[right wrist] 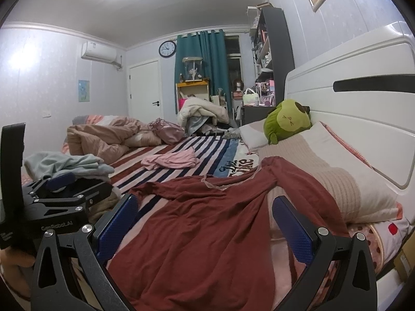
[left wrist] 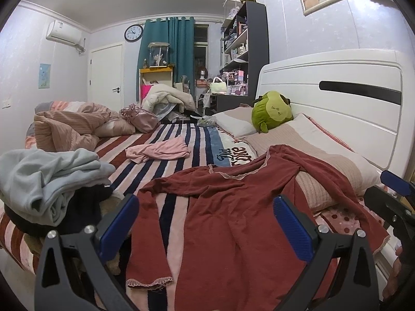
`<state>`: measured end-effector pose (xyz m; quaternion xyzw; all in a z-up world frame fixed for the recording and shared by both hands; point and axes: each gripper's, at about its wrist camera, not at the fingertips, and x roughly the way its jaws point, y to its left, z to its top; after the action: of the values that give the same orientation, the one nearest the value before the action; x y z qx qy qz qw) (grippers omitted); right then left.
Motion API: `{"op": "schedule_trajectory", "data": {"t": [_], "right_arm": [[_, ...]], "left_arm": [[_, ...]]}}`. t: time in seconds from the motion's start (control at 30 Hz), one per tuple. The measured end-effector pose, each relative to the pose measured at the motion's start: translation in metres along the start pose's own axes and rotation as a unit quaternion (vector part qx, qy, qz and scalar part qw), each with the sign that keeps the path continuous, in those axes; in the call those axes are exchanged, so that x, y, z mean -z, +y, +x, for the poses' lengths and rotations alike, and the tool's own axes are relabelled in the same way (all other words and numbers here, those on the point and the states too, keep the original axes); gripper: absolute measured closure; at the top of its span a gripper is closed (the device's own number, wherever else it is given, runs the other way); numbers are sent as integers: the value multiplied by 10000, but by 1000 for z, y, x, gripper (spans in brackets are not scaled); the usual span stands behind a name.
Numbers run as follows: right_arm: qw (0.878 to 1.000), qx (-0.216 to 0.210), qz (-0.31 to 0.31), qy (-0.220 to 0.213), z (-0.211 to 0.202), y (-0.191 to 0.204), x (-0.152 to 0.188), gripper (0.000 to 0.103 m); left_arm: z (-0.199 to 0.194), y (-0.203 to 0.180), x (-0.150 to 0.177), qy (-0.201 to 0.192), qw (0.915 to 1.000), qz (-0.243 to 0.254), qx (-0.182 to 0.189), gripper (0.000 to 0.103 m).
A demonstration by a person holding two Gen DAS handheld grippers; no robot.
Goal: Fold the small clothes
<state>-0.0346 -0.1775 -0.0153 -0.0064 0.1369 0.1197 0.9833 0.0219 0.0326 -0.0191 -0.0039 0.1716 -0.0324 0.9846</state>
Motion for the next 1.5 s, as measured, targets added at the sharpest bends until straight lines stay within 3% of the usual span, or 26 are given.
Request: {"op": "schedule_trajectory", "data": {"t": [0.37, 0.53, 0.7, 0.8, 0.93, 1.1, 1.17, 1.23, 1.3, 1.5], "right_arm": [[10000, -53, -14, 29, 1, -2, 2, 0], [9977, -610, 215, -223, -2, -22, 1, 0], [9996, -225, -198, -7, 32, -29, -11, 0], [9992, -384, -150, -2, 49, -32, -15, 0], [9984, -570, -40, -35, 64, -31, -15, 0], [9966, -786, -21, 235, 90, -25, -3, 0], [9960, -803, -72, 386, 99, -26, 1, 0], [9956, -754, -174, 529, 108, -23, 5, 0], [9951, -697, -253, 651, 117, -22, 9, 0], [9938, -662, -269, 851, 129, -23, 17, 0]], "left_arm": [[4, 5, 1, 118, 9999, -111, 12, 1], [14, 21, 7, 246, 9991, -342, 81, 1], [25, 46, 22, 393, 9981, -374, -286, 1], [29, 61, 37, 394, 9971, -225, -610, 1], [41, 95, 69, 925, 9939, -598, -30, 1], [57, 119, 102, 1313, 9870, -911, 198, 2], [67, 121, 109, 1437, 9842, -1000, 272, 21], [78, 120, 115, 1584, 9817, -1007, 313, 34], [90, 119, 119, 1702, 9796, -1030, 289, 41], [114, 111, 127, 1980, 9757, -931, 54, 90]]}}
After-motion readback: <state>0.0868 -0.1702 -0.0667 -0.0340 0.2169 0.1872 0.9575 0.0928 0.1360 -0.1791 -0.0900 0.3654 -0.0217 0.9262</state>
